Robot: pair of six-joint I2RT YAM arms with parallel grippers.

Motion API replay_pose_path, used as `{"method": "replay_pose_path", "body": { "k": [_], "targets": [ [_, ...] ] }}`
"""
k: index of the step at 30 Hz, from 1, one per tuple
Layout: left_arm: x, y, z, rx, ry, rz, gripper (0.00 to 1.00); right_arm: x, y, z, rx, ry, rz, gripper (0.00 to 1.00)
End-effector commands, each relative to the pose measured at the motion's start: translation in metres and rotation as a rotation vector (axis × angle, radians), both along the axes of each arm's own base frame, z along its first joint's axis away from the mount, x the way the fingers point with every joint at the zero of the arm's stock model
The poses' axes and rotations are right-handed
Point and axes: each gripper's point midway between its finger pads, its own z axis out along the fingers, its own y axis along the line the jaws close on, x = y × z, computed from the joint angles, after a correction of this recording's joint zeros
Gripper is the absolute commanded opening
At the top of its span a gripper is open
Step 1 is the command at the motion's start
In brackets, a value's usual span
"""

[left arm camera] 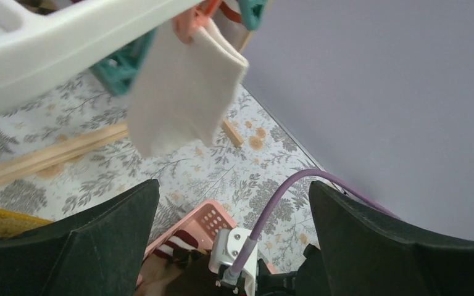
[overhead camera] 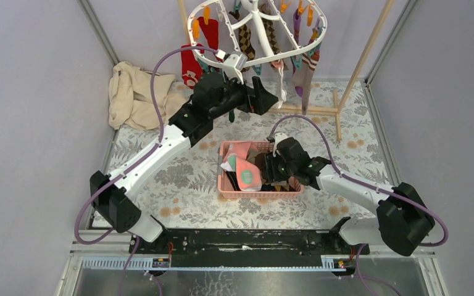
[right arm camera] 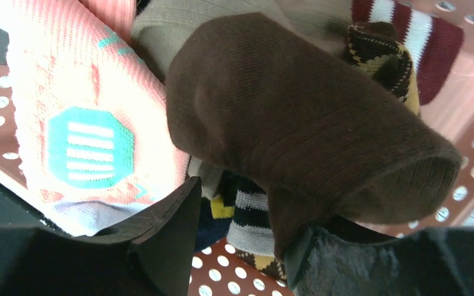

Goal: Remove the socks clipped to the hanger
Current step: Place the sock in the bin.

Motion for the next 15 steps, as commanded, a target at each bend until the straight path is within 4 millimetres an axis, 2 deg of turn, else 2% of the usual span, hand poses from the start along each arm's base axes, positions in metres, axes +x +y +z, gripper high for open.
{"method": "replay_pose_path", "body": {
  "k": [1, 3, 8, 12, 15],
  "targets": [
    [-0.011, -0.026, 0.006, -0.020, -0.105, -0.176, 0.99, 0.004, -0.012, 0.030, -0.015, -0.075, -0.045, 0.58],
    [-0.016, -0.035, 0.004, -0.033, -0.134, -0.243, 0.99, 0.004, -0.015, 0.043, -0.006, -0.099, -0.055, 0.63],
    [-0.049, -0.056, 0.013, -0.126, -0.244, -0.497, 0.99, -0.001, -0.016, 0.072, 0.040, -0.137, -0.048, 0.67],
    [-0.079, -0.060, 0.025, -0.217, -0.308, -0.678, 0.99, -0.005, -0.019, 0.089, 0.060, -0.163, -0.044, 0.75],
    [-0.092, -0.059, 0.029, -0.253, -0.290, -0.778, 0.99, -0.004, -0.024, 0.098, 0.056, -0.186, -0.053, 0.77]
  ]
}}
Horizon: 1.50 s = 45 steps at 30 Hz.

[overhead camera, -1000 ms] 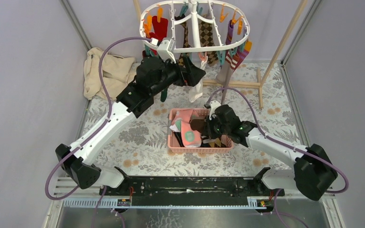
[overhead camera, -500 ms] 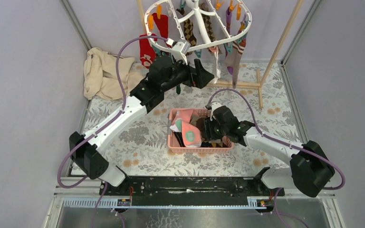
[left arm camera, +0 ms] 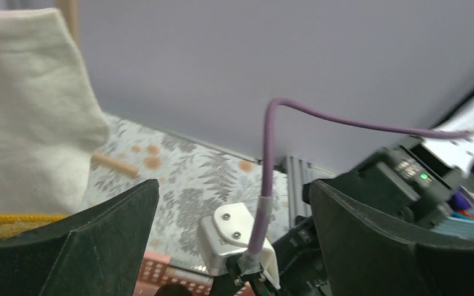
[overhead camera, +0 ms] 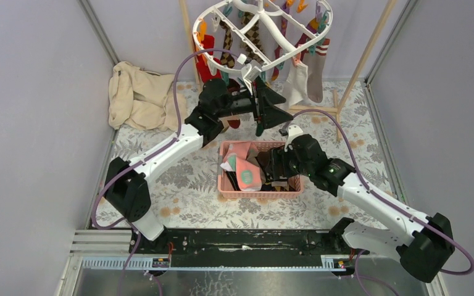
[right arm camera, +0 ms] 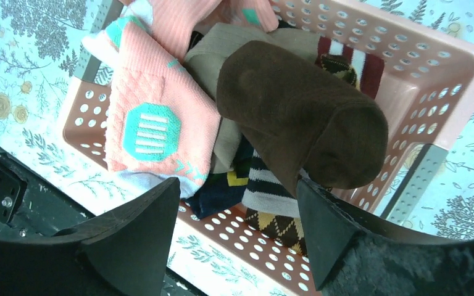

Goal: Remove the socks clipped to the hanger
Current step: Place the sock in the bin, then adjust the sock in the bin.

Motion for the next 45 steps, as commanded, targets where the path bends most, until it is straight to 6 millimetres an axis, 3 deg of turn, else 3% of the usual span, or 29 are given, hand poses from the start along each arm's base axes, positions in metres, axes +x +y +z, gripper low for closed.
{"method": "replay_pose_path", "body": {
  "k": [1, 3, 10, 14, 21, 24, 26, 29, 34, 37, 43, 45],
  "targets": [
    [-0.046, 0.000, 0.023, -0.082, -0.065, -0.280, 0.99, 0.003, -0.006, 0.027, -0.004, -0.064, -0.016, 0.77],
    [-0.050, 0.003, 0.025, -0.073, -0.042, -0.288, 0.99, 0.005, -0.009, 0.029, -0.017, -0.072, -0.026, 0.77],
    [-0.118, 0.035, 0.055, -0.187, -0.082, -0.626, 0.99, 0.009, -0.009, 0.024, -0.033, -0.077, -0.032, 0.79],
    [-0.116, 0.049, 0.051, -0.196, -0.030, -0.678, 0.99, 0.011, -0.005, 0.025, -0.025, -0.076, -0.024, 0.79],
    [-0.120, 0.052, 0.040, -0.147, 0.034, -0.632, 0.99, 0.015, -0.003, 0.018, -0.048, -0.075, -0.016, 0.79],
    [-0.099, 0.043, 0.027, -0.073, 0.035, -0.462, 0.99, 0.018, 0.000, 0.015, -0.046, -0.073, -0.012, 0.79],
    [-0.055, 0.033, 0.005, 0.102, 0.028, -0.103, 0.99, 0.019, 0.002, 0.013, -0.047, -0.068, -0.009, 0.79],
    [-0.047, 0.036, -0.006, 0.208, 0.053, 0.023, 0.99, 0.021, 0.006, 0.010, -0.043, -0.062, 0.000, 0.79],
    [-0.034, 0.060, -0.011, 0.236, 0.082, 0.209, 0.99, 0.025, 0.014, 0.013, -0.028, -0.065, 0.012, 0.79],
    [-0.024, 0.086, -0.016, 0.273, 0.091, 0.392, 0.99, 0.032, 0.025, 0.024, -0.009, -0.076, 0.038, 0.79],
    [-0.018, 0.135, -0.038, 0.330, 0.144, 0.642, 0.99, 0.036, 0.076, 0.045, 0.112, -0.036, 0.210, 0.77],
    [-0.020, 0.148, -0.050, 0.347, 0.171, 0.695, 0.99, 0.036, 0.095, 0.038, 0.144, 0.010, 0.271, 0.74]
  ]
}}
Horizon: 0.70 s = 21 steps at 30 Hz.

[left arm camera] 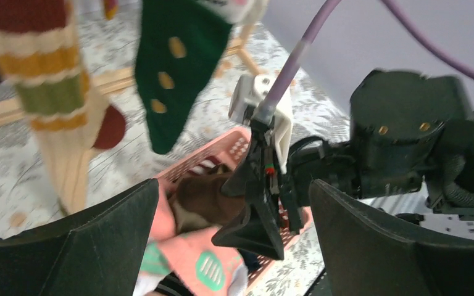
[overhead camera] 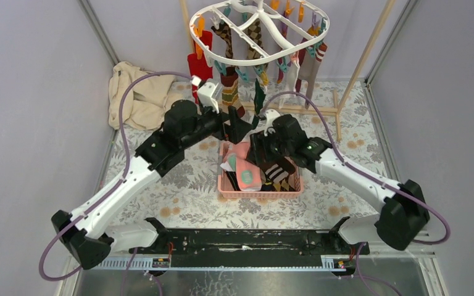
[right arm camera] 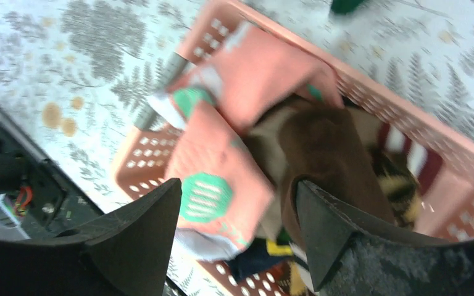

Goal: Remove the socks clipped to the hanger
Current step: Adjust the sock in the bin.

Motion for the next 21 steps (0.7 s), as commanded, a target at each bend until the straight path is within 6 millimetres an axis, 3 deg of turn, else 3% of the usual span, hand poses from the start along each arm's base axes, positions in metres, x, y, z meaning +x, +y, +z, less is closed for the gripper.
{"method": "replay_pose_path", "body": {
  "k": [1, 6, 9, 13, 17, 21],
  "targets": [
    [0.006, 0.044, -0.029, 0.088, 0.028, 0.216, 0.99, 0.002, 0.053, 0.017, 0.138, 0.022, 0.181, 0.73],
    [-0.009, 0.060, -0.050, 0.095, 0.070, 0.247, 0.99, 0.010, 0.060, -0.053, 0.032, 0.141, 0.154, 0.65],
    [-0.018, 0.066, -0.058, 0.103, 0.093, 0.243, 0.99, 0.002, 0.040, -0.092, -0.056, 0.201, 0.083, 0.63],
    [-0.027, 0.072, -0.067, 0.095, 0.109, 0.246, 0.99, -0.014, 0.003, -0.123, -0.150, 0.229, -0.015, 0.63],
    [-0.028, 0.073, -0.073, 0.101, 0.121, 0.251, 0.99, -0.024, -0.020, -0.129, -0.184, 0.221, -0.079, 0.65],
    [-0.025, 0.076, -0.081, 0.127, 0.128, 0.269, 0.99, -0.021, -0.013, -0.088, -0.108, 0.144, -0.047, 0.67]
  ]
}}
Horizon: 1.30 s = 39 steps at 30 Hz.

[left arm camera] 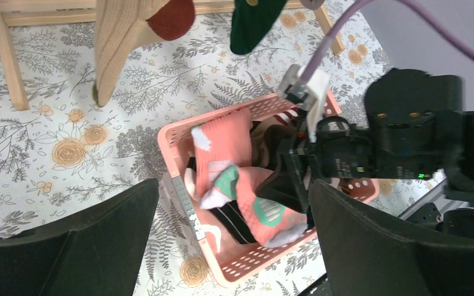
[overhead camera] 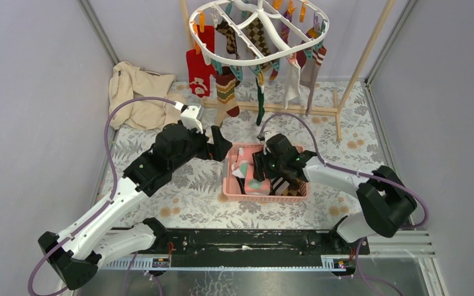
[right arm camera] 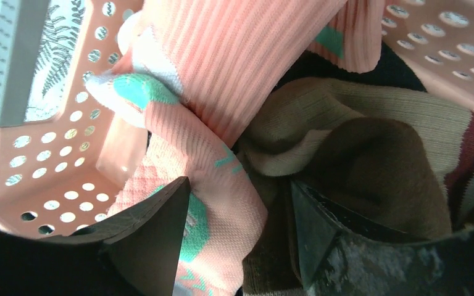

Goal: Remove the socks clipped to the hanger
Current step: Adjust the sock in the bin.

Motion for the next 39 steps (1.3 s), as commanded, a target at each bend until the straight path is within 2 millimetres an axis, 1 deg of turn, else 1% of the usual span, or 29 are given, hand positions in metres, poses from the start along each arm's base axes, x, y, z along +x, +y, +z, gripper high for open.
{"method": "replay_pose_path", "body": {
  "k": [1, 2, 5, 7, 8, 10, 12, 15, 19, 21, 23, 25, 27, 29, 31, 32, 34, 37, 39],
  "targets": [
    [0.005, 0.005, -0.009, 0.026, 0.007, 0.042, 0.99, -0.002, -0.008, 0.037, 0.010, -0.072, -0.008, 0.67],
    [0.007, 0.006, -0.011, 0.032, 0.008, 0.050, 0.99, 0.001, -0.007, 0.056, 0.032, -0.113, -0.004, 0.68],
    [0.013, 0.009, -0.017, 0.052, 0.011, 0.084, 0.99, 0.005, -0.008, 0.095, 0.068, -0.194, 0.006, 0.71],
    [0.015, 0.010, -0.022, 0.065, 0.015, 0.095, 0.99, 0.004, -0.006, 0.110, 0.096, -0.221, 0.022, 0.72],
    [0.017, 0.012, -0.024, 0.070, 0.019, 0.107, 0.99, 0.001, -0.007, 0.111, 0.096, -0.220, 0.032, 0.73],
    [0.018, 0.015, -0.030, 0.081, 0.027, 0.120, 0.99, -0.004, -0.012, 0.104, 0.073, -0.198, 0.035, 0.73],
    [0.021, 0.018, -0.036, 0.089, 0.038, 0.143, 0.99, -0.010, -0.018, 0.089, 0.053, -0.172, 0.027, 0.73],
    [0.023, 0.022, -0.038, 0.077, 0.058, 0.168, 0.99, -0.016, -0.023, 0.066, 0.049, -0.139, -0.009, 0.74],
    [0.022, 0.018, -0.041, 0.058, 0.078, 0.154, 0.99, -0.024, -0.024, 0.029, 0.009, -0.043, -0.014, 0.74],
    [0.021, 0.013, -0.043, 0.056, 0.093, 0.124, 0.99, -0.026, -0.023, 0.014, 0.002, -0.004, -0.019, 0.74],
    [0.021, 0.011, -0.045, 0.060, 0.109, 0.110, 0.99, -0.027, -0.021, 0.007, -0.002, 0.017, -0.015, 0.74],
    [0.020, 0.010, -0.048, 0.063, 0.122, 0.100, 0.99, -0.026, -0.019, 0.008, -0.007, 0.022, -0.007, 0.74],
    [0.021, 0.009, -0.053, 0.059, 0.137, 0.088, 0.99, -0.022, -0.016, 0.018, -0.005, 0.003, 0.007, 0.74],
    [0.019, 0.008, -0.059, 0.060, 0.152, 0.074, 0.99, -0.017, -0.012, 0.037, 0.012, -0.027, 0.027, 0.74],
    [0.017, 0.010, -0.064, 0.066, 0.160, 0.073, 0.99, -0.012, -0.008, 0.062, 0.033, -0.071, 0.041, 0.74],
    [0.016, 0.011, -0.067, 0.068, 0.163, 0.076, 0.99, -0.007, -0.005, 0.080, 0.050, -0.107, 0.049, 0.74],
    [0.015, 0.013, -0.068, 0.061, 0.155, 0.082, 0.99, -0.002, -0.004, 0.109, 0.066, -0.156, 0.050, 0.75],
    [0.014, 0.010, -0.061, 0.038, 0.147, 0.076, 0.99, 0.003, -0.004, 0.149, 0.098, -0.226, 0.041, 0.78],
    [0.014, 0.010, -0.056, 0.021, 0.140, 0.080, 0.99, 0.003, -0.005, 0.169, 0.122, -0.258, 0.041, 0.81]
  ]
}}
